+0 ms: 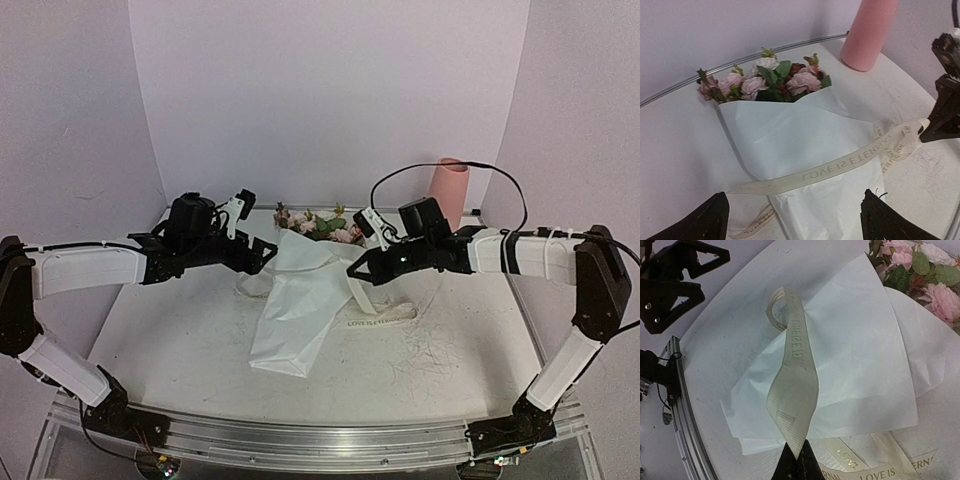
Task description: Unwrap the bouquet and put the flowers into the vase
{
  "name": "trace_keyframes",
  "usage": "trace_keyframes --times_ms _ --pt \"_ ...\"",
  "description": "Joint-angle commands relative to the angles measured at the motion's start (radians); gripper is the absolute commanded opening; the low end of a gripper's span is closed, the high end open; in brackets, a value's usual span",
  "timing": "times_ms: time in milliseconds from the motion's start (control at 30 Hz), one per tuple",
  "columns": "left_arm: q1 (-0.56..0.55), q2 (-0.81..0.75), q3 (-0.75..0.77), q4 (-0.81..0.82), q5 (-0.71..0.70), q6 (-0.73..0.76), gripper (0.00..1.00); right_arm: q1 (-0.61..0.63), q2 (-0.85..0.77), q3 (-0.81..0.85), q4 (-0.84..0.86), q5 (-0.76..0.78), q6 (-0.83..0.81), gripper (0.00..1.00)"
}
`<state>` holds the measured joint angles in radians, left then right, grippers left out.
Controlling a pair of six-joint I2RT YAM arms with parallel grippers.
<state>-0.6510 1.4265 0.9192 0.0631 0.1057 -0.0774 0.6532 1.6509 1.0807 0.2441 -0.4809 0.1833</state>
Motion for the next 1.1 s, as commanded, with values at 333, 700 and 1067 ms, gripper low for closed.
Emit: trace_keyframes --times_ms 333,700,1067 --pt "-0.077 -0.028 -0.055 0.245 0.493 -0.095 0.89 0.04 0.08 0.267 -0.026 -0.123 0.244 0.0" --pt "-0.111 0.114 0.034 0.287 0.416 -0.102 0.89 0.101 0.128 0.356 0.027 -0.168 0.341 0.0" --pt "-0.109 0.152 0.082 0.289 0.354 -0.091 0.1 0.136 0.151 0.378 0.061 -0.154 0.382 0.22"
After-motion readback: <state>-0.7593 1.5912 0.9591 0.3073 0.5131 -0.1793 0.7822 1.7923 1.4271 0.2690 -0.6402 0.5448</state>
